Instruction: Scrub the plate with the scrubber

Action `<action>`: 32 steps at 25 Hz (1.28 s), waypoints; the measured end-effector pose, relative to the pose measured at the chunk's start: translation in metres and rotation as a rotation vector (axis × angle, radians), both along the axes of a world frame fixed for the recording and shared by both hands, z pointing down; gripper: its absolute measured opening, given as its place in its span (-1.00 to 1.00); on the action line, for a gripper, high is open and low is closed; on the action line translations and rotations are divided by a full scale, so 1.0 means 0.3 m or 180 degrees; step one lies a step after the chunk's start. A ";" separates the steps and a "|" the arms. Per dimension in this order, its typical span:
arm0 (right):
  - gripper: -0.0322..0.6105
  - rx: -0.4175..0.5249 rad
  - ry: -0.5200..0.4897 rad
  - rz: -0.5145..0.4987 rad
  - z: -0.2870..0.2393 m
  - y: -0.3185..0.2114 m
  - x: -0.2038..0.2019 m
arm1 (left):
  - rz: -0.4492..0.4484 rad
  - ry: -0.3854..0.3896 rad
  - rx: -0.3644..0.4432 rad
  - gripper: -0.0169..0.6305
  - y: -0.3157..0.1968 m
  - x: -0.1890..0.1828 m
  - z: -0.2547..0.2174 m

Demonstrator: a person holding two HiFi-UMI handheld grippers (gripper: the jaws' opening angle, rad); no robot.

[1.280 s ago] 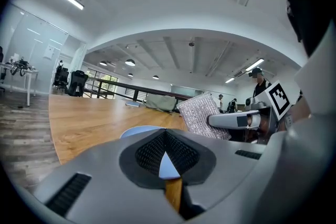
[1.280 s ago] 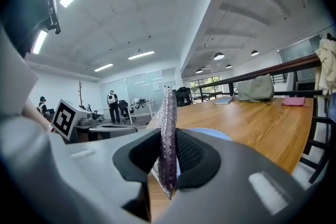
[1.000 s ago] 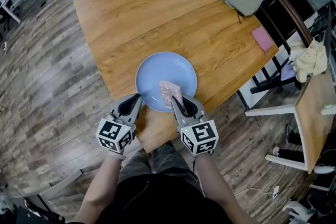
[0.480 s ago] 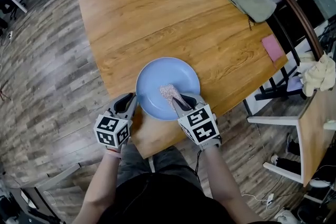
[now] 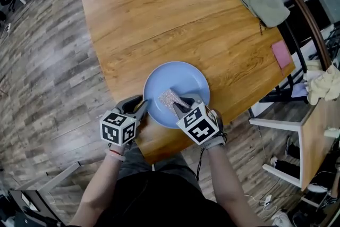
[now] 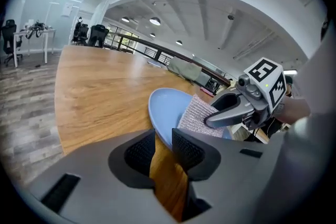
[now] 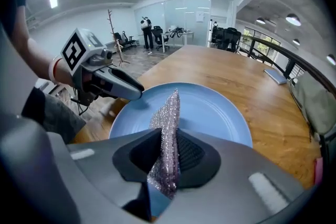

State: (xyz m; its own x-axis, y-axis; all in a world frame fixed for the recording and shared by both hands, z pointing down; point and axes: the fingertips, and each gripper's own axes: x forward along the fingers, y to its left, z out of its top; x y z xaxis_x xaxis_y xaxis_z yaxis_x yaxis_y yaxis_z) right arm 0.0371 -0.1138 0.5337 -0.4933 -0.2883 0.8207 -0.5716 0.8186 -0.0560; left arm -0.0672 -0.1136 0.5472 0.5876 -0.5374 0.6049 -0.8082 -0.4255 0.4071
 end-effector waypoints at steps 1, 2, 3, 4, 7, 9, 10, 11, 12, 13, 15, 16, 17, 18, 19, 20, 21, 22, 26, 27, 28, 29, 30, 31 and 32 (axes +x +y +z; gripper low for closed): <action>-0.66 0.0024 0.0025 -0.0043 0.008 -0.002 -0.009 | -0.0006 0.0036 -0.0058 -0.71 0.001 0.002 0.003; -0.66 0.0043 0.0050 -0.0075 0.016 -0.004 -0.017 | -0.0019 0.0071 -0.0102 -0.71 0.002 0.004 0.005; -0.66 0.0056 0.0080 -0.0100 0.026 -0.007 -0.024 | -0.0028 0.0101 -0.0132 -0.71 0.001 0.005 0.007; -0.66 0.0069 0.0119 -0.0122 0.036 -0.010 -0.030 | -0.0026 0.0123 -0.0151 -0.71 -0.001 0.006 0.009; -0.66 0.0100 0.0254 -0.0210 0.071 -0.014 -0.046 | 0.0069 0.0112 -0.0212 -0.71 -0.001 0.011 0.012; -0.66 0.0095 0.0308 -0.0287 0.088 -0.017 -0.061 | 0.0145 0.0053 -0.0257 -0.71 0.000 0.016 0.013; -0.66 0.0097 0.0325 -0.0326 0.093 -0.023 -0.070 | 0.0172 0.0023 -0.0269 -0.71 -0.003 0.017 0.013; -0.66 0.0107 0.0344 -0.0367 0.096 -0.029 -0.081 | 0.0193 -0.0003 -0.0276 -0.71 -0.004 0.017 0.013; -0.66 0.0128 0.0371 -0.0410 0.099 -0.035 -0.091 | 0.0208 -0.0024 -0.0281 -0.71 -0.003 0.016 0.014; -0.66 0.0158 0.0408 -0.0455 0.101 -0.041 -0.100 | 0.0216 -0.0041 -0.0285 -0.71 -0.002 0.015 0.014; -0.66 0.0237 0.0497 -0.0535 0.105 -0.057 -0.114 | 0.0225 -0.0067 -0.0285 -0.71 0.001 0.013 0.013; -0.66 0.0278 0.0535 -0.0564 0.106 -0.067 -0.120 | 0.0231 -0.0079 -0.0284 -0.71 0.002 0.013 0.013; -0.66 0.0315 0.0564 -0.0584 0.107 -0.079 -0.123 | 0.0237 -0.0089 -0.0285 -0.71 0.002 0.013 0.013; -0.66 0.0350 0.0587 -0.0594 0.108 -0.092 -0.125 | 0.0244 -0.0099 -0.0286 -0.71 0.002 0.014 0.013; -0.66 0.0383 0.0607 -0.0599 0.109 -0.105 -0.125 | 0.0251 -0.0110 -0.0288 -0.71 0.003 0.015 0.013; -0.66 0.0414 0.0627 -0.0600 0.109 -0.118 -0.124 | 0.0259 -0.0123 -0.0288 -0.71 0.003 0.016 0.013; -0.66 0.0442 0.0646 -0.0601 0.110 -0.131 -0.122 | 0.0265 -0.0136 -0.0287 -0.71 0.003 0.016 0.013; -0.66 0.0469 0.0662 -0.0600 0.110 -0.145 -0.120 | 0.0266 -0.0151 -0.0284 -0.71 0.003 0.016 0.012; -0.67 0.0545 0.0692 -0.0555 0.109 -0.200 -0.106 | 0.0221 -0.0221 -0.0253 -0.71 0.002 0.014 0.011; -0.67 0.0565 0.0697 -0.0535 0.108 -0.213 -0.098 | 0.0203 -0.0230 -0.0253 -0.71 0.003 0.015 0.012; -0.67 0.0589 0.0706 -0.0518 0.109 -0.226 -0.091 | 0.0187 -0.0231 -0.0259 -0.71 0.003 0.016 0.012; -0.67 0.0621 0.0724 -0.0509 0.108 -0.237 -0.083 | 0.0175 -0.0227 -0.0265 -0.71 0.002 0.016 0.012; -0.67 0.0664 0.0758 -0.0516 0.108 -0.249 -0.076 | 0.0170 -0.0223 -0.0268 -0.71 0.001 0.015 0.012; -0.67 0.0724 0.0813 -0.0541 0.107 -0.260 -0.069 | 0.0170 -0.0223 -0.0269 -0.71 0.000 0.015 0.012; -0.68 0.0801 0.0888 -0.0582 0.107 -0.271 -0.060 | 0.0169 -0.0228 -0.0267 -0.71 -0.002 0.016 0.012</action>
State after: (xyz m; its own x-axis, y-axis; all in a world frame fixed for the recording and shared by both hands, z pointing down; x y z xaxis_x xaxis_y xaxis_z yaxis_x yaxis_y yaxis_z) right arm 0.0191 -0.1950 0.5659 -0.3237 -0.4251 0.8453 -0.3806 0.8764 0.2950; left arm -0.0623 -0.1140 0.5508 0.5676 -0.4522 0.6880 -0.8137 -0.4354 0.3851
